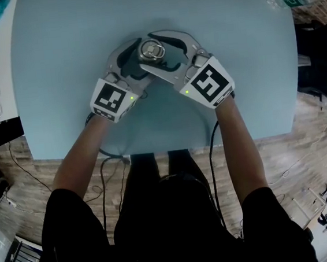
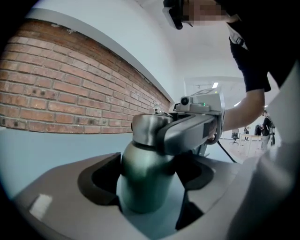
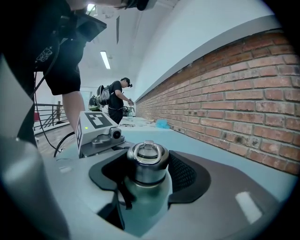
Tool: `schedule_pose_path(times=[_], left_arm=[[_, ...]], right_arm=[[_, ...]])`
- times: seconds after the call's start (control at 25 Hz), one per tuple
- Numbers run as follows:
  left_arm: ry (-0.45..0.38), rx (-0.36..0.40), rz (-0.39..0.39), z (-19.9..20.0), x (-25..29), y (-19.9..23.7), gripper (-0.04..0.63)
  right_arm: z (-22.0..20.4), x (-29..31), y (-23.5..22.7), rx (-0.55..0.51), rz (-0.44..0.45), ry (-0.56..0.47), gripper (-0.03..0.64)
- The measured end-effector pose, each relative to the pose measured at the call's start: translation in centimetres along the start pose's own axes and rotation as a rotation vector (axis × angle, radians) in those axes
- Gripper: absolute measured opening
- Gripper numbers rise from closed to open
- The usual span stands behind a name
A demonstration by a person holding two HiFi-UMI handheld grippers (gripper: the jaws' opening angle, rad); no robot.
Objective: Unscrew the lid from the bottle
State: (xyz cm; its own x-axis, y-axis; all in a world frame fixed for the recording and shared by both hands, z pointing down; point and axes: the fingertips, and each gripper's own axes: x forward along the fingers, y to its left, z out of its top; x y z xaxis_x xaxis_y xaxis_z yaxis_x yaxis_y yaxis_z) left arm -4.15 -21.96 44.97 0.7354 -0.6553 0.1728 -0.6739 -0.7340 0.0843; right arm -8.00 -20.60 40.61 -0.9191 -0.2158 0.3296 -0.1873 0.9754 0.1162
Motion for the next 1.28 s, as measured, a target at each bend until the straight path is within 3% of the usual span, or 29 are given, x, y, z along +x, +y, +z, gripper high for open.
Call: schedule_pose_path(times=[0.32,0.56,0.8,1.08,1.28], left_arm=[[0.026,0.031,-0.112,-0.08,0.06,-0.4,0.359],[0.033,0.043,-0.138,-0.07,0.13,-0.51,0.358],[0.055,0.067,-0.111,-0.11,0.13,-0.41,0.359],[0.067,0.057,-0.053,-0.1,0.31,-0.14,0.416],[0.055,0.033,0.01,-0.27,0.18,-0.1,0.428]], right_arm=[[-0.12,-0.21,0.37,-0.032,0.108,0.005,0.265],[-0.25,-0.32,0.4,-0.043,0.139,0.011,0.265],[-0.28,-0.21,0.31,-0.032,0.109,0.017,0.268],[-0.46,-0.37,0.21,-0.012,0.064,0.024,0.304],[-0.55,-0.94,-0.22,0.023,-0.033,0.001,0.319]])
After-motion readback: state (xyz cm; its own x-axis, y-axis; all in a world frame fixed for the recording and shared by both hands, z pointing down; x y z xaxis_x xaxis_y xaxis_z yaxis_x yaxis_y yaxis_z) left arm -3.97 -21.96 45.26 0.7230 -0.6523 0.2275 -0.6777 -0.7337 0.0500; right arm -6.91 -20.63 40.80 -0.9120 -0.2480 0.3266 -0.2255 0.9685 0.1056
